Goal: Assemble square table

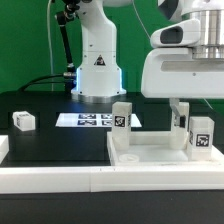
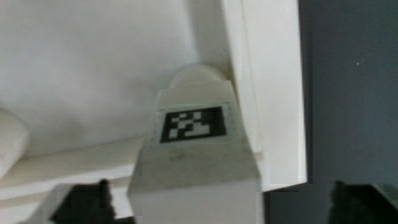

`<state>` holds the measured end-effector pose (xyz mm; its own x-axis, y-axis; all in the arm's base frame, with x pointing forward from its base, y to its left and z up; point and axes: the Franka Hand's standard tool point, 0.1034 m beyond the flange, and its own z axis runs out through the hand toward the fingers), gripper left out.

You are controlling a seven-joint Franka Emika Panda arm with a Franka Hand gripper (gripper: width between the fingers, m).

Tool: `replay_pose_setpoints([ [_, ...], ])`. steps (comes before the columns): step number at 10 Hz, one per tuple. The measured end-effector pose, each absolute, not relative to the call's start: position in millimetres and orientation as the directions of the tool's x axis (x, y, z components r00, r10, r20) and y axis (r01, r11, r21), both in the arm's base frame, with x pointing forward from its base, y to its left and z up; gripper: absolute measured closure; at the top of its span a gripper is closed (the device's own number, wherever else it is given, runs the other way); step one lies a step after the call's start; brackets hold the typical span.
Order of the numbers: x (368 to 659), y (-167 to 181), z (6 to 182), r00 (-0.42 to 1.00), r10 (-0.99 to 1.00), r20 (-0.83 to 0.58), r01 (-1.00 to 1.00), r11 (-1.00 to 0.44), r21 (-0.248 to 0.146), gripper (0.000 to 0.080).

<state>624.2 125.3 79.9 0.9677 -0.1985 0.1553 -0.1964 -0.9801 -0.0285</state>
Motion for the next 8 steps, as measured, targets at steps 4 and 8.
replay_pose_setpoints([
  [4, 624.7, 122.7, 80.1, 0.966, -0.204, 0.156, -0.203, -0.979, -0.027, 0.0510],
  [8, 624.8, 119.6, 79.6, 0.900, -0.412, 0.141, -0.406, -0.911, -0.070, 0.0510],
])
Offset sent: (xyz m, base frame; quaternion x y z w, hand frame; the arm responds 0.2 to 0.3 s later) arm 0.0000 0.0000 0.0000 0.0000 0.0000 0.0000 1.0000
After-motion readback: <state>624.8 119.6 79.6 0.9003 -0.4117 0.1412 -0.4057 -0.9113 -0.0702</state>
